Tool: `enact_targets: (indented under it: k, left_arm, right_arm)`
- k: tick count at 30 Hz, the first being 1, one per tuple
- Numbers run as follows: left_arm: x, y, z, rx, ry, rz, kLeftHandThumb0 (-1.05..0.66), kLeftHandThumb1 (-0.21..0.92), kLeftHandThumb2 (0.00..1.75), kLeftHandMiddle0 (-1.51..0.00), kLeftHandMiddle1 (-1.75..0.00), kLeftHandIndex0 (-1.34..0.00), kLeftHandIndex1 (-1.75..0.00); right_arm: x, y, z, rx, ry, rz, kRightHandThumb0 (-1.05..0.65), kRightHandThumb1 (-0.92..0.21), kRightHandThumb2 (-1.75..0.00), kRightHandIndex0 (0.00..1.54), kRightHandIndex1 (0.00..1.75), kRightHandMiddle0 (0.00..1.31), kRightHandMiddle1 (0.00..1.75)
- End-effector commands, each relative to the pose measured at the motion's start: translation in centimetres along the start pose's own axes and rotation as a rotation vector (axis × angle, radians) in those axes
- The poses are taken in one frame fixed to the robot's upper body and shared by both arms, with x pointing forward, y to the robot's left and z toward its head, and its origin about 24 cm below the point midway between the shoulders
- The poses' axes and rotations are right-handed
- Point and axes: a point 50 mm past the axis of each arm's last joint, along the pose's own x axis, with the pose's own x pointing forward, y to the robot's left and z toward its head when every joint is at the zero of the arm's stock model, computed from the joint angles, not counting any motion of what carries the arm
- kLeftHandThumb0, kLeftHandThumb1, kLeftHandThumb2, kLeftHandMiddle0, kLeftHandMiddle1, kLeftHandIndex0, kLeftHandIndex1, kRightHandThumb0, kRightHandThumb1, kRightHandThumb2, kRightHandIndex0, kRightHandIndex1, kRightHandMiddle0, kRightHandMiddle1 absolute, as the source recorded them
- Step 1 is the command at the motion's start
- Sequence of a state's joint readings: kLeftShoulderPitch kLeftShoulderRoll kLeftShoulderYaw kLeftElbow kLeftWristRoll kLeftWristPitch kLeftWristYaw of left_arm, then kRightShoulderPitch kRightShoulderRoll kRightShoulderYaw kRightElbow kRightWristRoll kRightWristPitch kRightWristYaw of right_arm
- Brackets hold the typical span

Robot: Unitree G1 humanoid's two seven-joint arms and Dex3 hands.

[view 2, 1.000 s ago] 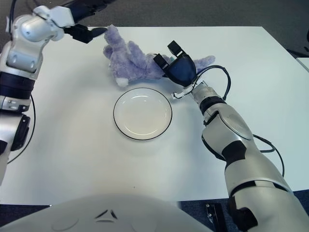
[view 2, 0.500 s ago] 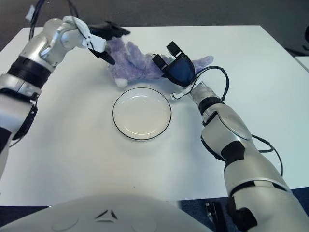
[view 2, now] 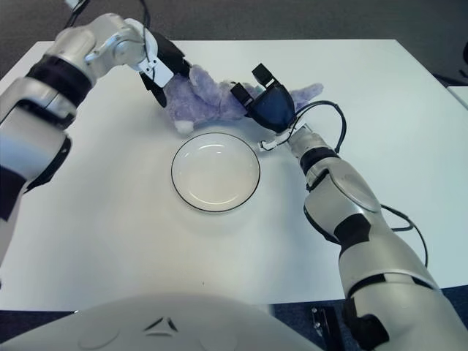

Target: Put the doll into the plate.

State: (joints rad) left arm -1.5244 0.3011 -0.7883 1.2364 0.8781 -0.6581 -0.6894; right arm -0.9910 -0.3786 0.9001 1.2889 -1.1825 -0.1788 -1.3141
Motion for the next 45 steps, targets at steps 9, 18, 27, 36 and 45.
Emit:
enact_targets:
  k: [9, 18, 27, 36, 45]
  left_arm:
    - [-0.2, -0.7, 0.0, -0.092, -0.046, -0.171, -0.91, 0.92, 0.00, -0.18, 0.00, -0.11, 0.00]
    - [0.3, -1.0, 0.6, -0.120, -0.076, -0.215, -0.85, 0.92, 0.03, -0.18, 0.00, -0.13, -0.01]
    - [0.5, -1.1, 0.8, -0.124, -0.082, -0.222, -0.82, 0.92, 0.05, -0.18, 0.00, -0.14, -0.02]
    - [1.3, -1.7, 1.3, -0.128, -0.096, -0.214, -0.76, 0.91, 0.03, -0.13, 0.00, -0.14, -0.01]
    - [2.2, -2.5, 1.6, -0.088, -0.072, -0.081, -0.75, 0.91, 0.01, -0.11, 0.00, -0.14, -0.01]
  right_arm:
    - [-0.8, 0.2, 0.2, 0.022, 0.006, 0.010, 0.37, -0.71, -0.77, 0.35, 1.71, 0.30, 1.75]
    - [-0.9, 0.1, 0.0, 0.052, 0.024, 0.001, 0.37, -0.71, -0.76, 0.36, 1.70, 0.30, 1.75]
    - [-0.9, 0.0, 0.0, 0.063, 0.029, -0.001, 0.37, -0.71, -0.76, 0.36, 1.70, 0.31, 1.75]
    - [-0.8, -0.1, -0.1, 0.109, 0.053, -0.020, 0.36, -0.72, -0.74, 0.36, 1.69, 0.31, 1.75]
    - [-0.8, -0.3, -0.3, 0.140, 0.074, -0.035, 0.23, -0.68, -0.80, 0.35, 1.71, 0.33, 1.69]
